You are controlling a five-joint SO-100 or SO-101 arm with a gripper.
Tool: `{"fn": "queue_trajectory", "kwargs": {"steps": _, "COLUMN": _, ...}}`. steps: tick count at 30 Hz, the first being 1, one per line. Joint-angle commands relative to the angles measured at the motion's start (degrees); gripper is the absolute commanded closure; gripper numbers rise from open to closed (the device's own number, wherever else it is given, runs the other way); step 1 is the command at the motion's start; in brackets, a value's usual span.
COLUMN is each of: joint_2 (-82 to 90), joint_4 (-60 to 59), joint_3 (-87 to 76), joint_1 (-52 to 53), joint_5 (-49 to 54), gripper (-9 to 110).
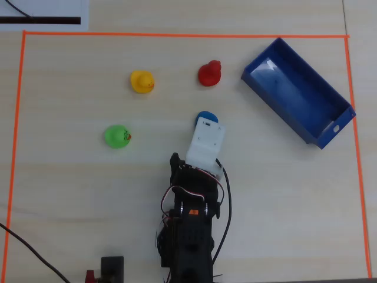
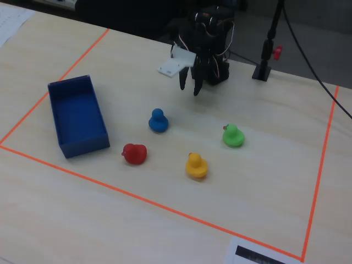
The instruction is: Grasp yellow duck and put it into box.
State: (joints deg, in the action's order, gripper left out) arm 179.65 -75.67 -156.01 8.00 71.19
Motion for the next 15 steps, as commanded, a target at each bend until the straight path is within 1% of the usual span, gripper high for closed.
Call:
{"fn": "queue_trajectory", "kwargs": {"steps": 1, "joint_2": -15.12, "joint_4": 1.76, "joint_3": 12.30, "joint_1": -1.49, "joint_5": -2.02, "gripper": 72}}
{"fn": "queue_trajectory", "kwargs": {"steps": 6, "joint_2": -33.66, "joint_4": 6.15, "joint_3": 24.70, "joint_1": -5.63, "joint_5": -8.35, "gripper": 65}}
{"fn": "queue_trajectory", "kwargs": {"steps": 10, "joint_2": -47.29, "joint_4": 10.46, "joint_3": 32.43, "joint_1": -9.58, "joint_5": -14.94, "gripper": 63}}
{"fn": "queue_trajectory", "kwargs": {"steps": 15, "joint_2": -59.41, "joint_4": 15.38, "joint_3": 39.20, "joint_1": -12.66, "joint_5": -20.30, "gripper": 61}}
